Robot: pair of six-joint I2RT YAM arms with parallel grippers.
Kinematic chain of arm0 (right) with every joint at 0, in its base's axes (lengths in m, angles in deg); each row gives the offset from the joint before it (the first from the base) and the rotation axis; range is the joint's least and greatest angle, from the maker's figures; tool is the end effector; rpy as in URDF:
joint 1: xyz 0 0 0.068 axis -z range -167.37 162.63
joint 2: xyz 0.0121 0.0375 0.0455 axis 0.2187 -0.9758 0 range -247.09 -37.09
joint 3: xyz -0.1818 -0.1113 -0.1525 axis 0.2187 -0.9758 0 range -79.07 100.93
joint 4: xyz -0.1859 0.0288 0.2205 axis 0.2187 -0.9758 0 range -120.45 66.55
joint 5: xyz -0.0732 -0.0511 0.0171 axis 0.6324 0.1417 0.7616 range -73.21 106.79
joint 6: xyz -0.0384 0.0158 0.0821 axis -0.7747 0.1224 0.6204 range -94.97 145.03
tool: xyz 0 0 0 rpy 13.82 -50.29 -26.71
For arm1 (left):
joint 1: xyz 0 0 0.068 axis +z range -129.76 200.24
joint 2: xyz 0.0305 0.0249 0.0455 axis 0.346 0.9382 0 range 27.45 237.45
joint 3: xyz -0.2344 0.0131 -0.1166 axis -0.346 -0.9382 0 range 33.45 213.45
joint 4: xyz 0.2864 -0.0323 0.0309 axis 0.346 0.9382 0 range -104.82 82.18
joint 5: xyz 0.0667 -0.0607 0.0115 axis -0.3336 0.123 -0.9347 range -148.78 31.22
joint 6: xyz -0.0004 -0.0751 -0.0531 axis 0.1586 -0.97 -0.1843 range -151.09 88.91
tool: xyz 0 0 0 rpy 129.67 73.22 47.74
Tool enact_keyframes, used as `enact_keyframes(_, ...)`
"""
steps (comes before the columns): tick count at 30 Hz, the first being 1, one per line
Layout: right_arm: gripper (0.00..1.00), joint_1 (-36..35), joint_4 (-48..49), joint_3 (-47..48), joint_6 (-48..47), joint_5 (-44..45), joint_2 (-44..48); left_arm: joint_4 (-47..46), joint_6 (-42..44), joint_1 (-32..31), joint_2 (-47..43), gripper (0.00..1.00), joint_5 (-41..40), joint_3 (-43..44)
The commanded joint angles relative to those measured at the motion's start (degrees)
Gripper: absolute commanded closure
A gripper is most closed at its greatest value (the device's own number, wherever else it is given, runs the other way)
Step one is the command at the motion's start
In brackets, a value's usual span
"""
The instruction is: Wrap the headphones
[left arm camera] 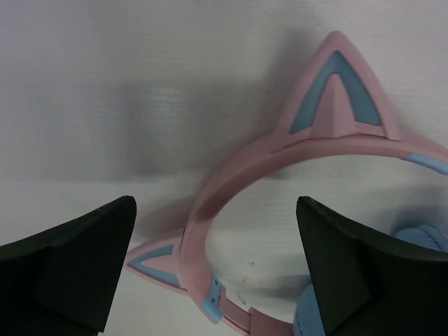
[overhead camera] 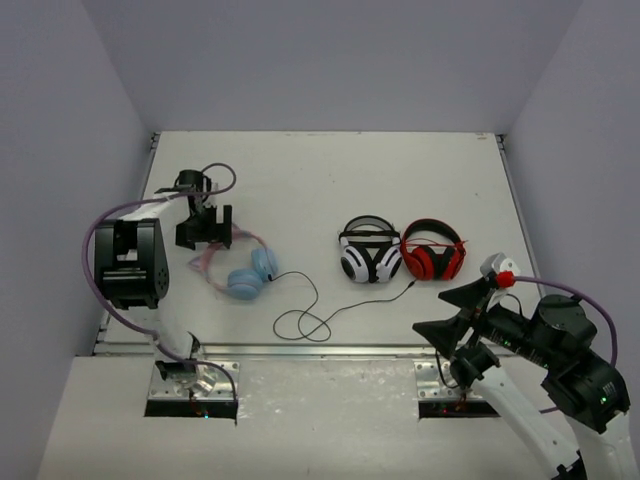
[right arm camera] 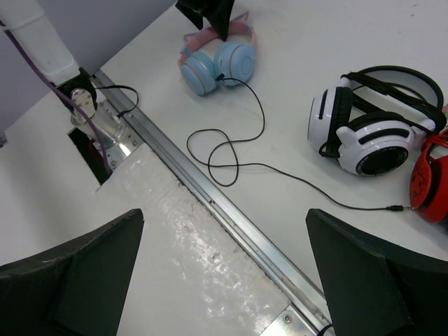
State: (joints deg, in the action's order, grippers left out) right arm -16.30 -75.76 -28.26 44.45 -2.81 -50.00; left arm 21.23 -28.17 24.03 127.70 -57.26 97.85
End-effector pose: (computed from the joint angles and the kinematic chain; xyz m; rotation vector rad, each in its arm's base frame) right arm 0.0749 0.0730 0.3485 -0.4083 1.8592 0.8965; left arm 0.3710 0.0224 0.1010 -0.0155 2.8248 -0.0111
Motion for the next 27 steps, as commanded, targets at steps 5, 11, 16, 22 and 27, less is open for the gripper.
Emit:
enact_keyframes(5,0.01,-3.59,3.80,-0.71,-1.67,1.14,-1.77,-1.24,-0.72,0.51,5.67,0.17,0.25,-0.85)
enact_keyframes(11,0.01,-3.77,4.15,-0.01,-1.93,1.75,-4.23,-1.95,-2.39,-0.80,5.05,0.46,1.12,-0.15)
enact_keyframes(16,0.01,-3.77,3.36,1.40,-2.28,3.16,-5.29,-2.92,-4.39,-1.33,4.78,0.73,-1.16,-1.56)
enact_keyframes(22,0.01,-3.77,3.62,2.63,-2.02,5.09,-6.52,-4.32,-5.03,-2.21,5.04,0.99,-1.17,-2.17)
enact_keyframes(27,0.01,-3.77,4.59,2.54,-1.58,5.70,-6.87,-5.03,-6.17,-3.09,6.71,0.78,-5.63,-3.05)
